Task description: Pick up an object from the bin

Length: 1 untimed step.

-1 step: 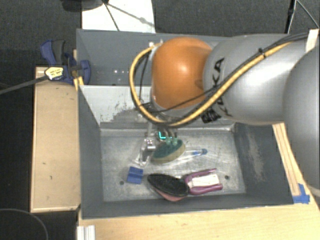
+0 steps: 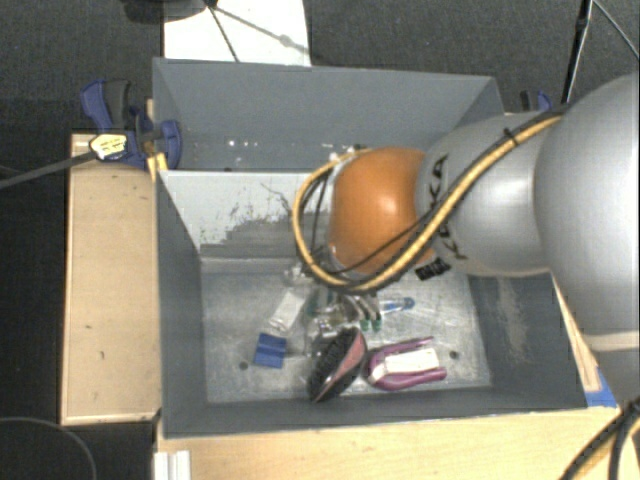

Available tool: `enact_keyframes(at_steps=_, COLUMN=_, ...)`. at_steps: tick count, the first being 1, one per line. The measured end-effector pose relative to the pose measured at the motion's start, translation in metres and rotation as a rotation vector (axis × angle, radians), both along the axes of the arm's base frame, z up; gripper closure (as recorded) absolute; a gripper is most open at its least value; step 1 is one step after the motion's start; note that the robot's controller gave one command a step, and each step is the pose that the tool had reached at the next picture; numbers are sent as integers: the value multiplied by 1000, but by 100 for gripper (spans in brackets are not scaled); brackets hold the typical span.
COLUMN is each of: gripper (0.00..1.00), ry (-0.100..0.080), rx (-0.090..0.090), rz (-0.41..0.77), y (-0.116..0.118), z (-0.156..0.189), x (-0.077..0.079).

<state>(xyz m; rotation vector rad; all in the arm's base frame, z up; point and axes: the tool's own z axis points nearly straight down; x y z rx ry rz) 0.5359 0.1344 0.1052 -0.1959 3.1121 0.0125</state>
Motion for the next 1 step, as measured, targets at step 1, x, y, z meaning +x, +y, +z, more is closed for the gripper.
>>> enact_keyframes(at_steps=1, gripper=0, ry=-50, rx=-4, rz=298, y=-47, z=5, x=-34)
